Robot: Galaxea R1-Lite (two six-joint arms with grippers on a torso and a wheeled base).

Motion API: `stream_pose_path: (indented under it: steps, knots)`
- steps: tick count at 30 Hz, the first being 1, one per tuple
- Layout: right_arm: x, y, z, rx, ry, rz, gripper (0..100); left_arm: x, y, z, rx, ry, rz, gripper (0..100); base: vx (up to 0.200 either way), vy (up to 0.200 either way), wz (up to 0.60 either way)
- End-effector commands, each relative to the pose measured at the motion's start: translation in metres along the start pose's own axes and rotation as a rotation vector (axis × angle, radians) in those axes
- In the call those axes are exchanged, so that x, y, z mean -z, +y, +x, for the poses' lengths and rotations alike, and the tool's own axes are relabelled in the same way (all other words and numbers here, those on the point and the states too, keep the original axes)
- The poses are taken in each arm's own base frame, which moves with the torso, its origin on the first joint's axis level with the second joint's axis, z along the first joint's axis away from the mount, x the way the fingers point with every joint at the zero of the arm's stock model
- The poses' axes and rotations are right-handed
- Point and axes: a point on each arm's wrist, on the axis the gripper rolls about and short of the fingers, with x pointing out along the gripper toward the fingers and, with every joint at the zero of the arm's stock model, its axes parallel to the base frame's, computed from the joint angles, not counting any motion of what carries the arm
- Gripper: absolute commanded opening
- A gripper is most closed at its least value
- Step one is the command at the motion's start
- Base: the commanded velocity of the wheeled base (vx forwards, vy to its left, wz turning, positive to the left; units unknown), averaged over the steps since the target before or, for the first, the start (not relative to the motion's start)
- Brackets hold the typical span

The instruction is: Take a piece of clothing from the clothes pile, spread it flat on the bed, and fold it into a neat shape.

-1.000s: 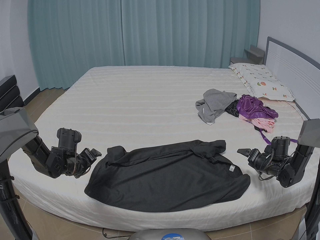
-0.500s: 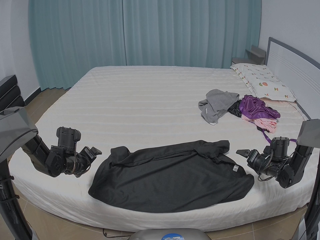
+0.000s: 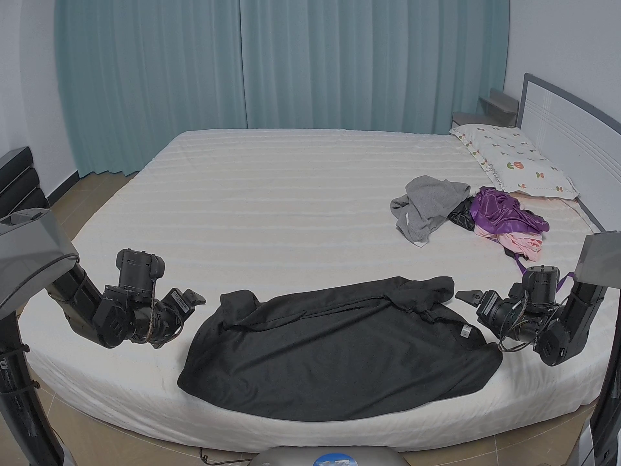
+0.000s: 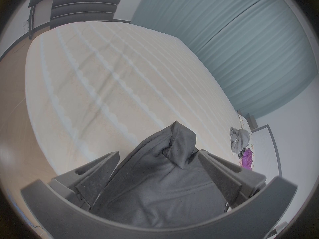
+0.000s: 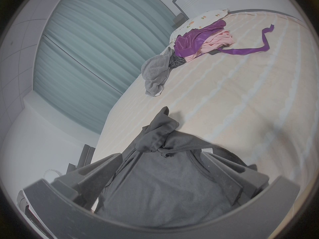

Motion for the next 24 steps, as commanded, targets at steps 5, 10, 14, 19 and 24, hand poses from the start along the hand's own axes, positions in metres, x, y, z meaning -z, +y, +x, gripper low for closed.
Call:
stream_pose_path:
  steps: [5, 10, 14, 19, 24]
  knots:
    - [0.002, 0.003, 0.000, -0.007, 0.007, -0.005, 100, 0.005, -0.003, 0.000, 0.007, 0.010, 0.014, 100, 0.000, 0.000, 0.00]
    - [0.003, 0.002, 0.001, -0.004, 0.010, -0.004, 100, 0.010, -0.011, 0.002, 0.024, 0.019, 0.033, 100, 0.000, 0.000, 0.00]
    - [0.003, 0.002, 0.001, -0.004, 0.010, -0.003, 100, 0.016, -0.022, 0.015, 0.043, 0.030, 0.056, 100, 0.000, 0.000, 0.00]
    - [0.006, 0.002, 0.002, -0.004, 0.022, -0.005, 100, 0.019, -0.030, 0.041, 0.045, 0.036, 0.074, 100, 0.000, 0.000, 0.00]
    - [0.009, -0.001, 0.004, 0.006, 0.032, -0.003, 100, 0.024, -0.036, 0.075, 0.046, 0.044, 0.102, 100, 0.000, 0.000, 0.00]
